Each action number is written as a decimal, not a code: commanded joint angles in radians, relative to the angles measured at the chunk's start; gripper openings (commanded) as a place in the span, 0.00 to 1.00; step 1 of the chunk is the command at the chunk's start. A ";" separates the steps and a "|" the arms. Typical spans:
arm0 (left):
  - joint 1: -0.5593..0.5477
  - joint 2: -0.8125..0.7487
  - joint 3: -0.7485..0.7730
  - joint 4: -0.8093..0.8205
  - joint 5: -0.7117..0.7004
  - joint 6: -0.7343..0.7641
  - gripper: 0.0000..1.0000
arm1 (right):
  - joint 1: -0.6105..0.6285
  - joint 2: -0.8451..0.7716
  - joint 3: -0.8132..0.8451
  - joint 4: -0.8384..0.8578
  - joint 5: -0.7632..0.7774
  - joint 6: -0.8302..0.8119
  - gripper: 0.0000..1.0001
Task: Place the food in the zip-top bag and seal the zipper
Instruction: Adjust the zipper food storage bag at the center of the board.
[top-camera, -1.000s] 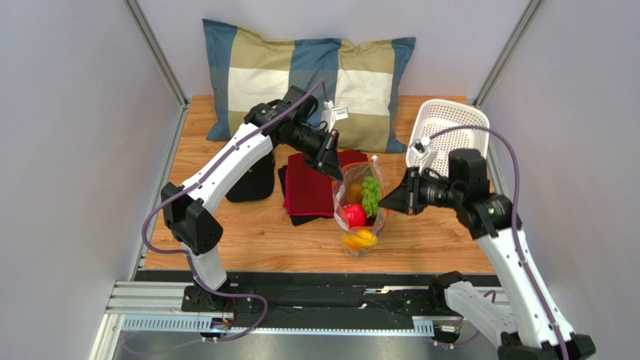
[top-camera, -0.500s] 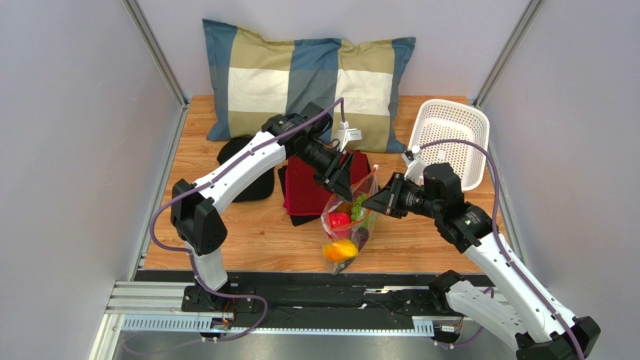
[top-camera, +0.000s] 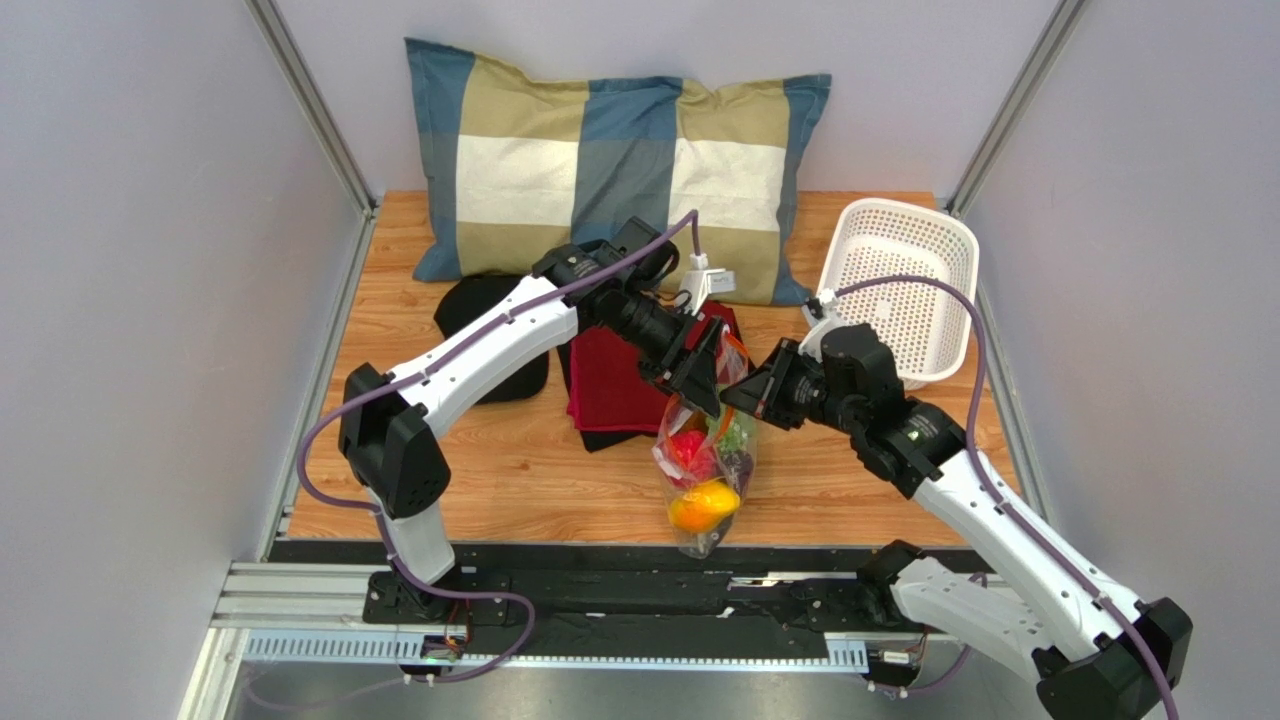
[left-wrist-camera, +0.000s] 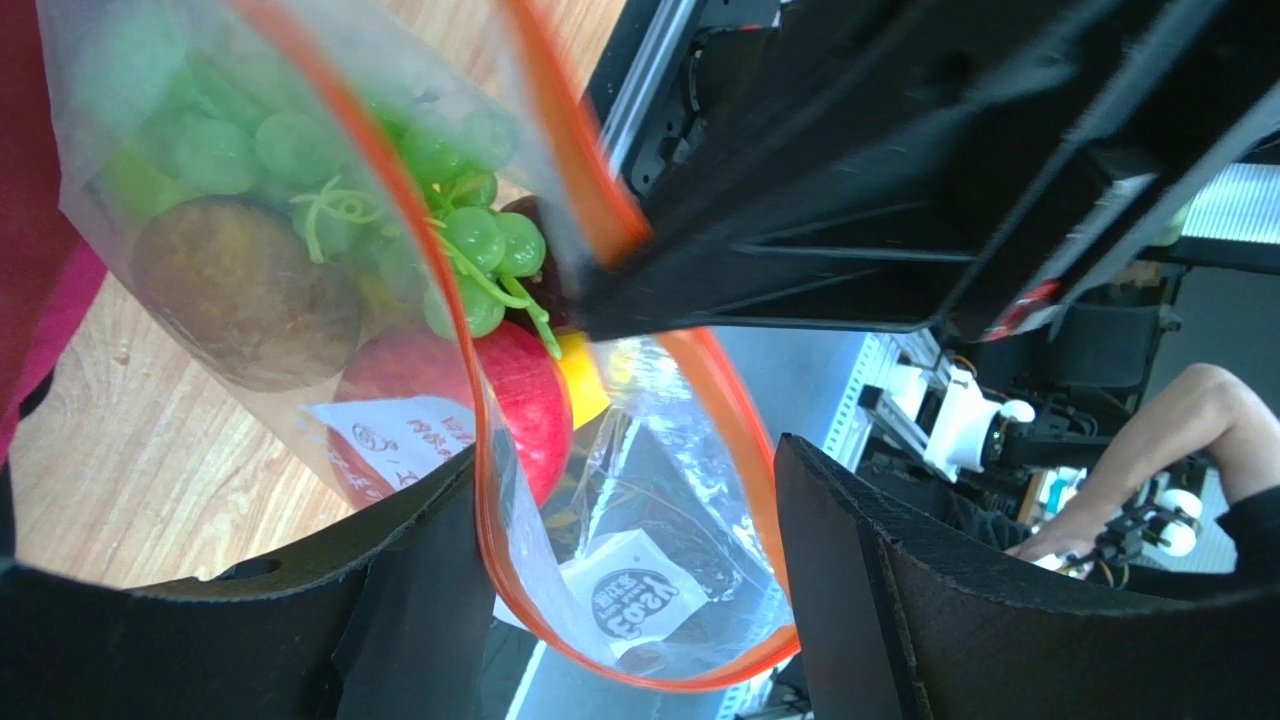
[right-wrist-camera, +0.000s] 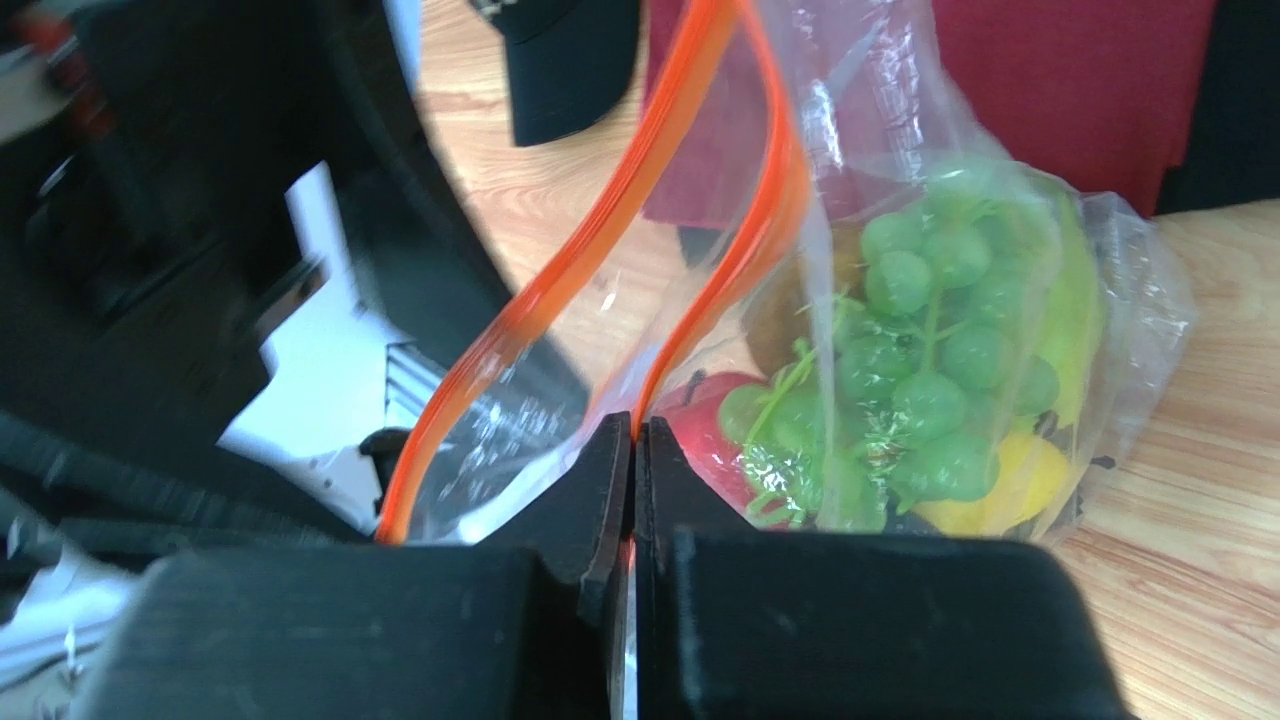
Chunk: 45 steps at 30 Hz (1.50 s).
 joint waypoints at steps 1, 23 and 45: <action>-0.036 -0.056 0.027 -0.004 -0.073 -0.019 0.73 | 0.017 0.044 0.061 0.028 0.137 0.066 0.00; -0.085 -0.054 0.076 -0.033 -0.334 0.158 0.00 | 0.036 0.024 0.073 0.100 0.145 0.069 0.29; -0.059 -0.424 -0.237 -0.364 -0.057 1.667 0.00 | -0.379 -0.312 -0.056 -0.156 -0.910 -1.434 0.84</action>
